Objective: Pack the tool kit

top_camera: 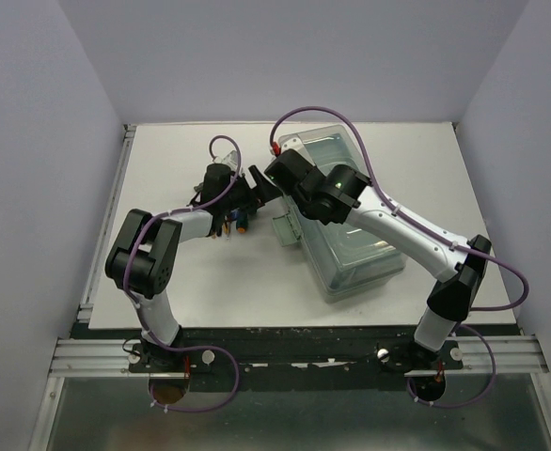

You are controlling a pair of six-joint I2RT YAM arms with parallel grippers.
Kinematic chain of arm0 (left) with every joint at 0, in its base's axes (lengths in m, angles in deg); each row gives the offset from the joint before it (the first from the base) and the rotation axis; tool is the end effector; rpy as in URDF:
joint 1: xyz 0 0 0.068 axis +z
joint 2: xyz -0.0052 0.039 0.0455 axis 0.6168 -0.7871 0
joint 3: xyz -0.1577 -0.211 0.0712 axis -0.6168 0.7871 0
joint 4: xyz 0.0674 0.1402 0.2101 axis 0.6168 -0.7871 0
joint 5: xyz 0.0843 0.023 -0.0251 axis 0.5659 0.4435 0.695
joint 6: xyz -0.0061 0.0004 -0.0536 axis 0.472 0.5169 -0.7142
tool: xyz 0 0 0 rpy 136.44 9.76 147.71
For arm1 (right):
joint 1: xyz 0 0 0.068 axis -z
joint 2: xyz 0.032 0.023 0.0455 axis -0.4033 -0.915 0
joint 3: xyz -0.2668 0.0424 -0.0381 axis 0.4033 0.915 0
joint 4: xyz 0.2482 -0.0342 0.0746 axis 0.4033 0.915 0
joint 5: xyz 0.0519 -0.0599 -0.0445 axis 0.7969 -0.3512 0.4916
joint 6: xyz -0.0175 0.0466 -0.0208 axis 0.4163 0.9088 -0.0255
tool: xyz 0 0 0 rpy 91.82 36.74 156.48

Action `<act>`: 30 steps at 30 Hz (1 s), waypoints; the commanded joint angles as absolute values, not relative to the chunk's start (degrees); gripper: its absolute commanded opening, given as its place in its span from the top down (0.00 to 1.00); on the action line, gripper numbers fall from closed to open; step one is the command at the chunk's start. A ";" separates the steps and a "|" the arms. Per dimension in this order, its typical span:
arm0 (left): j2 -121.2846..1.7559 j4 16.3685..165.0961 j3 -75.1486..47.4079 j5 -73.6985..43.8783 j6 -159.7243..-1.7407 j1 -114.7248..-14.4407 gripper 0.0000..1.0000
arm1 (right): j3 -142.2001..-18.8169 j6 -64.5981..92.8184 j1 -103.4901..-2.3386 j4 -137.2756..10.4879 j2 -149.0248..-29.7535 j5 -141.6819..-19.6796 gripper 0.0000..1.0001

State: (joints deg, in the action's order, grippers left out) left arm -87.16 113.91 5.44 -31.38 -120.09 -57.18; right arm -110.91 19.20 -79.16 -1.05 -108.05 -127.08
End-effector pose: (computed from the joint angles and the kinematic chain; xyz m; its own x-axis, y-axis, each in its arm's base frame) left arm 0.3529 -0.1380 0.1776 -0.7582 -0.4837 -0.4372 0.1076 0.5685 -0.8156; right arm 0.2214 0.2816 0.3752 -0.5564 -0.5228 -0.6459 -0.3387 0.8525 -0.3983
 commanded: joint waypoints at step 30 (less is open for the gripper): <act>-89.47 134.42 4.34 -35.30 -123.56 -60.14 0.01 | -108.15 15.30 -79.25 -3.52 -103.49 -129.28 0.22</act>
State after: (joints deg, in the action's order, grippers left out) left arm -90.46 128.44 6.03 -32.06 -123.02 -59.21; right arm -108.42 16.22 -78.92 -2.98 -104.58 -128.00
